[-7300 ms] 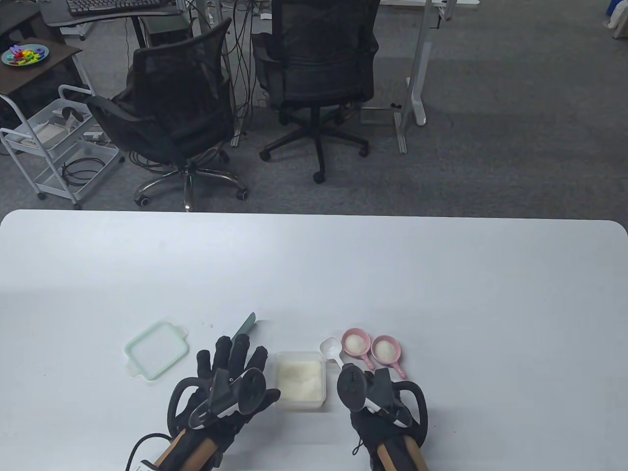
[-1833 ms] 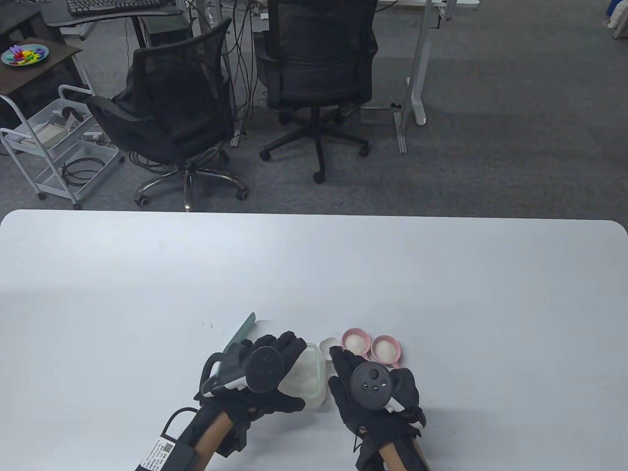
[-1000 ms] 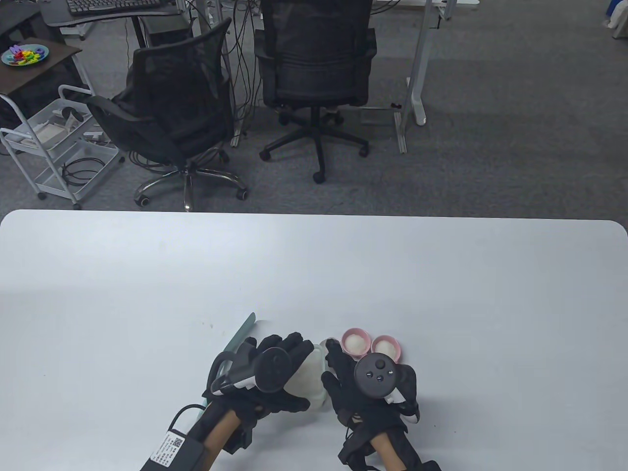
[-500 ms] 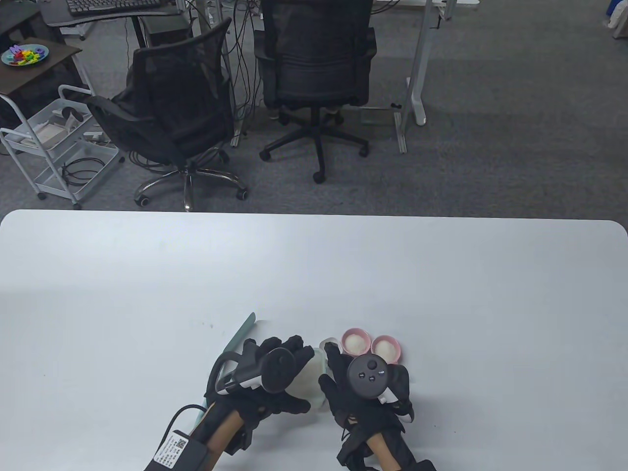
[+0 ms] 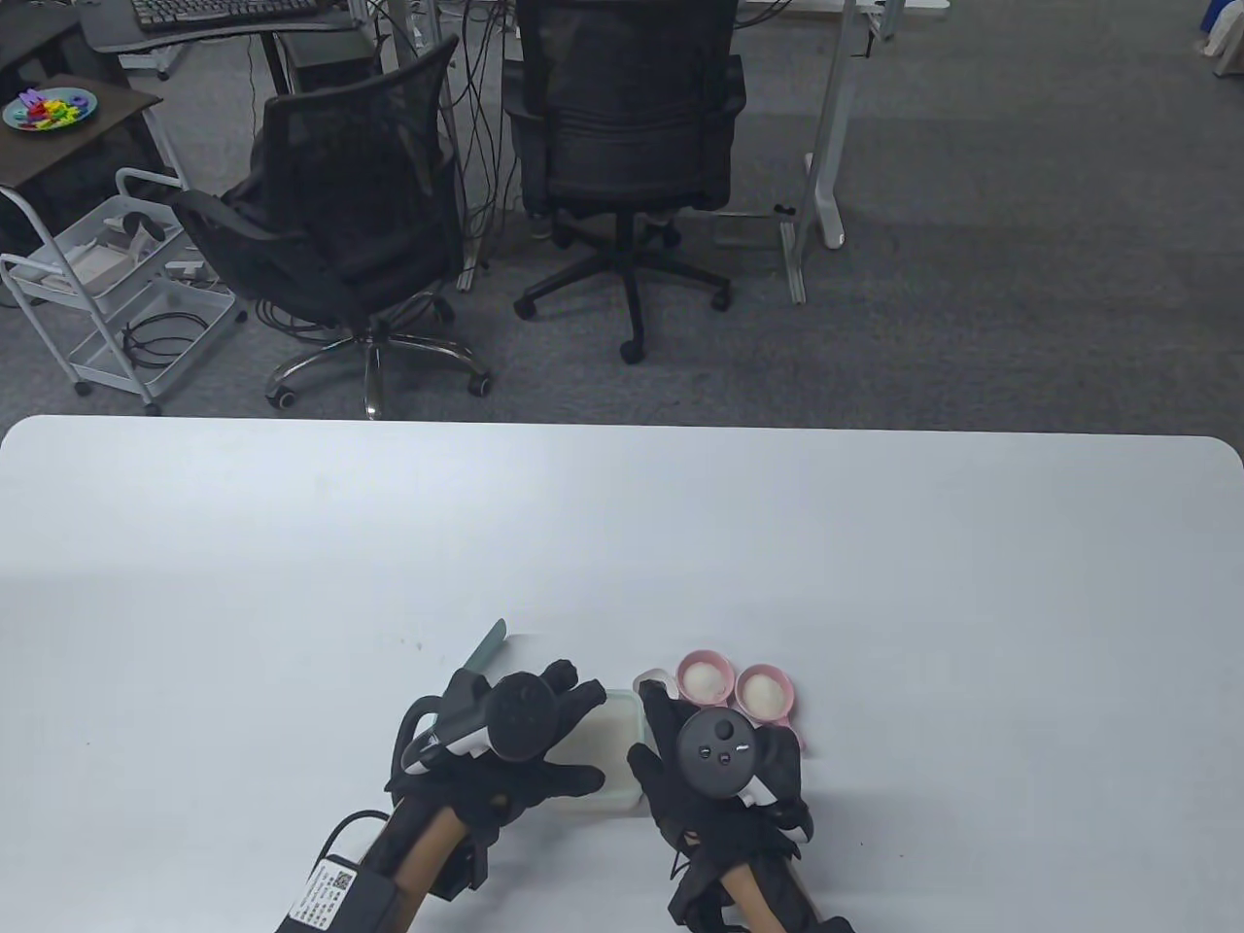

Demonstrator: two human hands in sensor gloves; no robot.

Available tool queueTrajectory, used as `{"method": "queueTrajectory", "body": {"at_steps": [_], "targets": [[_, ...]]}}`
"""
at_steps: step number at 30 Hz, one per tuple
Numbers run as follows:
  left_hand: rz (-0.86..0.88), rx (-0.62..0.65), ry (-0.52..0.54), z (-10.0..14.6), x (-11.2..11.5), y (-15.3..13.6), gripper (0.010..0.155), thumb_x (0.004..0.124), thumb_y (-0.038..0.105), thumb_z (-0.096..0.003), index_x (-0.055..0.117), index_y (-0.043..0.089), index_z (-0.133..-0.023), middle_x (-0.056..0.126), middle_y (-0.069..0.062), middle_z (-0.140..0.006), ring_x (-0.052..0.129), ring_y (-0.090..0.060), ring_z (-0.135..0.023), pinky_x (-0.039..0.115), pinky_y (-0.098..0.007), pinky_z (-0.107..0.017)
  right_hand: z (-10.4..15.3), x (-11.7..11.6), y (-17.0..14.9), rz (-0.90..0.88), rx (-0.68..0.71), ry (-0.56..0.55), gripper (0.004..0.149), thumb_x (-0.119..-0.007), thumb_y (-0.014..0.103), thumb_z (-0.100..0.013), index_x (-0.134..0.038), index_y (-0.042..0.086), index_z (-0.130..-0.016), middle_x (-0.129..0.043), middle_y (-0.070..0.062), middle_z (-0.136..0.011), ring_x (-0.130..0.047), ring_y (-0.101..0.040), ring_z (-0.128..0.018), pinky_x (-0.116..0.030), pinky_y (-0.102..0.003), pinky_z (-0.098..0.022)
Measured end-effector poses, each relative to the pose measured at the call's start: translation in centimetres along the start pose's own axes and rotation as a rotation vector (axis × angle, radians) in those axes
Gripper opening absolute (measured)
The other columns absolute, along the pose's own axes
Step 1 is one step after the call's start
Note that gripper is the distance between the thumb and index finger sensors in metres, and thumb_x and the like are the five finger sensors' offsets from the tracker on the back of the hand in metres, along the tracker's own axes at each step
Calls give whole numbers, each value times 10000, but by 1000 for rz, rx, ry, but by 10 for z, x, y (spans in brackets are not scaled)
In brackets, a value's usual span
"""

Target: Scoop white sugar with coffee spoon and level it off using dessert spatula

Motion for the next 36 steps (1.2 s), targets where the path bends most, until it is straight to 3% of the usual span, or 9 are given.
{"method": "queueTrajectory", "body": {"at_steps": [10,18,19,20,21,23,25,28,36], "targets": [[-30,-15,80,7,3,1,829,688,754,-476,359,500,-1194,319,3,-1325,559,-392,-1215,447,-708,-819,1,-1,4,39,10,-10,697,-677,351,-641,-298,129,-1183,-416,-233,-1225,-534,-462,-1079,-371,-756,-758],[232,-54,13,10,-4,-21,677,762,493,-612,414,430,-1189,413,-45,-1294,814,-319,-1100,605,-620,-816,2,-1,6,55,13,-12,676,-670,342,-644,-321,124,-1180,-467,-224,-1222,-581,-454,-1069,-385,-756,-754],[300,-40,-10,7,-2,-24,704,831,314,-674,428,279,-1250,424,-31,-1307,867,-189,-1105,697,-416,-908,2,-2,6,56,14,-11,674,-667,343,-644,-322,122,-1180,-470,-222,-1222,-583,-453,-1069,-387,-756,-754],[321,-33,-17,7,-1,-25,676,768,459,-619,407,419,-1189,425,-59,-1282,883,-251,-1034,664,-568,-808,2,-2,6,54,13,-10,673,-666,342,-644,-322,123,-1180,-472,-223,-1221,-585,-455,-1066,-386,-756,-754],[334,-34,-16,6,-1,-25,668,761,479,-606,411,446,-1174,429,-64,-1277,896,-263,-1007,669,-587,-782,2,-2,6,53,13,-9,674,-666,342,-645,-321,121,-1180,-472,-224,-1221,-584,-454,-1068,-386,-757,-753],[284,-39,-5,7,-3,-24,644,730,442,-662,371,387,-1193,388,-30,-1275,836,-194,-1041,650,-498,-847,2,-2,6,54,14,-9,674,-665,342,-645,-320,122,-1180,-472,-223,-1221,-582,-454,-1069,-385,-756,-754],[258,-52,-4,8,-3,-22,651,735,529,-586,412,497,-1150,440,-52,-1272,885,-256,-988,651,-619,-758,2,-2,6,53,14,-8,672,-665,342,-644,-322,123,-1180,-470,-223,-1221,-582,-455,-1068,-385,-756,-754],[235,-65,7,9,-4,-20,680,795,425,-626,439,392,-1205,464,-32,-1281,893,-188,-995,712,-492,-818,2,-2,6,52,13,-9,672,-664,343,-644,-322,123,-1180,-472,-222,-1221,-583,-455,-1067,-387,-755,-754],[156,-184,12,14,-7,-12,665,766,503,-604,430,489,-1177,507,-30,-1259,839,-251,-1024,643,-591,-801,3,-1,7,59,4,-24,673,-675,348,-641,-338,124,-1180,-468,-229,-1216,-583,-457,-1060,-393,-752,-754]]}}
Point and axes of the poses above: the tracker on the back of each hand, its own y axis roughly to the thumb side, its own z axis roughly from the fingertips to the wrist, x = y × z, the point moved 1 cm from there along -z, roughly from the wrist to the fingertips
